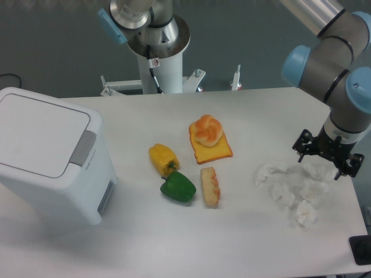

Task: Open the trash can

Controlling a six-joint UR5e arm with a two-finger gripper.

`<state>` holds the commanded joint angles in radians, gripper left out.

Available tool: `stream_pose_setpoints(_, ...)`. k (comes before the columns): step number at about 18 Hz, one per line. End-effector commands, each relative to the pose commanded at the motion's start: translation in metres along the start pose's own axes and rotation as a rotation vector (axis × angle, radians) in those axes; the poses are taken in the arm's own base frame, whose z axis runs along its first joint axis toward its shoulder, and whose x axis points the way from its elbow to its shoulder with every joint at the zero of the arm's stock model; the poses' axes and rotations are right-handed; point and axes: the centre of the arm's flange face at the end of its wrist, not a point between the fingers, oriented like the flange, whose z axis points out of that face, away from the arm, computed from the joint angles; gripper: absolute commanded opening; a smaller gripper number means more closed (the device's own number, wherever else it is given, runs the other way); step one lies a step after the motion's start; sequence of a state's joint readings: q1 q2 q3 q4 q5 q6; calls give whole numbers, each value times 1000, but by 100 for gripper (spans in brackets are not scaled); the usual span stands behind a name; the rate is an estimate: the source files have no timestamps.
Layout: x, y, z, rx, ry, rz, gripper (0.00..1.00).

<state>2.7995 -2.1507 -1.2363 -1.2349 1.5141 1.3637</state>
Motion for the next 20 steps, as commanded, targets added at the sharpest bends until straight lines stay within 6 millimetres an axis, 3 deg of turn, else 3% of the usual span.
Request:
stream_pose_setpoints(4, 22, 2, 14, 84, -36, -7, 100)
stream_pose_setpoints(9, 28, -5, -11, 56, -73, -21, 100)
stream_pose_setpoints(16, 105, -124, -79, 8, -33, -87, 100)
stream_pose_setpoints(20, 150, -161, -124, 106, 6, -112, 100)
